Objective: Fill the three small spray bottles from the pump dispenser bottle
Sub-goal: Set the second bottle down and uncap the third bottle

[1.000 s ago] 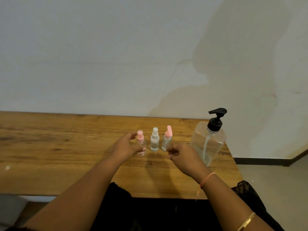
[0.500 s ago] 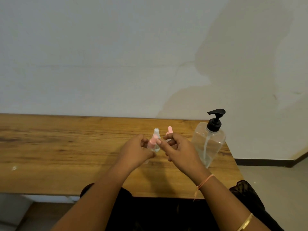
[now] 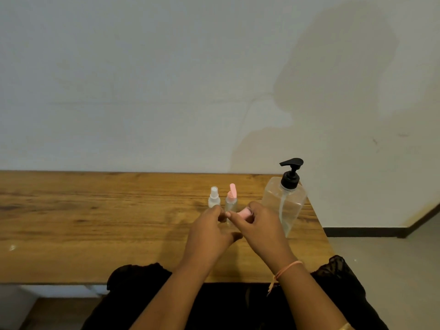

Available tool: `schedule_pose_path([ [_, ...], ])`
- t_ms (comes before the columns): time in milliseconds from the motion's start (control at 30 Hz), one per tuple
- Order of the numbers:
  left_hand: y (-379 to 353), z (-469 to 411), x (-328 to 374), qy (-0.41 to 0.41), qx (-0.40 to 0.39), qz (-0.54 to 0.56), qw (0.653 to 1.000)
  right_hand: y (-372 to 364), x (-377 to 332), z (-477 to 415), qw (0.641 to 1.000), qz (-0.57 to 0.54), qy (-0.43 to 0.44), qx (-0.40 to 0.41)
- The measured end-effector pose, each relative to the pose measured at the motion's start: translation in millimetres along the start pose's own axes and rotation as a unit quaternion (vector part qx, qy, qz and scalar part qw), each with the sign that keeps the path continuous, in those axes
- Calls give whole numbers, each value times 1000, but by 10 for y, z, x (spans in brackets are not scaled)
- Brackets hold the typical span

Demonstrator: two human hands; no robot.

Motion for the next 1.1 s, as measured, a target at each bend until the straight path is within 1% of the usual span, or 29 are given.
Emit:
schedule_pose_path([
  [100,5,-44,48,-6,-19,-13,1000,-8,-42,-18,1000,21,11,-5],
  [200,102,-106,101,-19,-28,-16,999,54,-165,-44,998,15,56,-13],
  [467,268,-277,71,-45,-21,15,999,97,-364,-115,989,10,151,-1],
  [700,285,-295,39,-41,-42,56,997,92,-457,-86,979,34,198,-14],
  [767,286,-290,29,-41,-65,84,993,82,-504,-56,973,40,225,-35],
  [833,275,-276,30,-44,-109,112,987,75,-537,-24,965,46,248,-67],
  [900,267,-260,52,-55,-141,116,982,106,-539,-8,966,38,238,-89],
  [933,271,-265,60,-60,-140,110,982,116,-517,-15,970,30,219,-99],
  [1000,291,-290,67,-68,-108,79,989,132,-429,-40,981,14,164,-99],
  [1100,321,-293,125,-88,-53,-8,995,218,-273,-91,997,-5,64,-34],
])
Point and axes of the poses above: each hand's wrist, its own z-axis away from the middle knuckle, its own y-axis out of the back of the hand, x = y × z, the point moved 9 cm from there along -z, towards the middle knuckle, and after that the axes turned 6 degrees about -x, right-handed, at the moved point
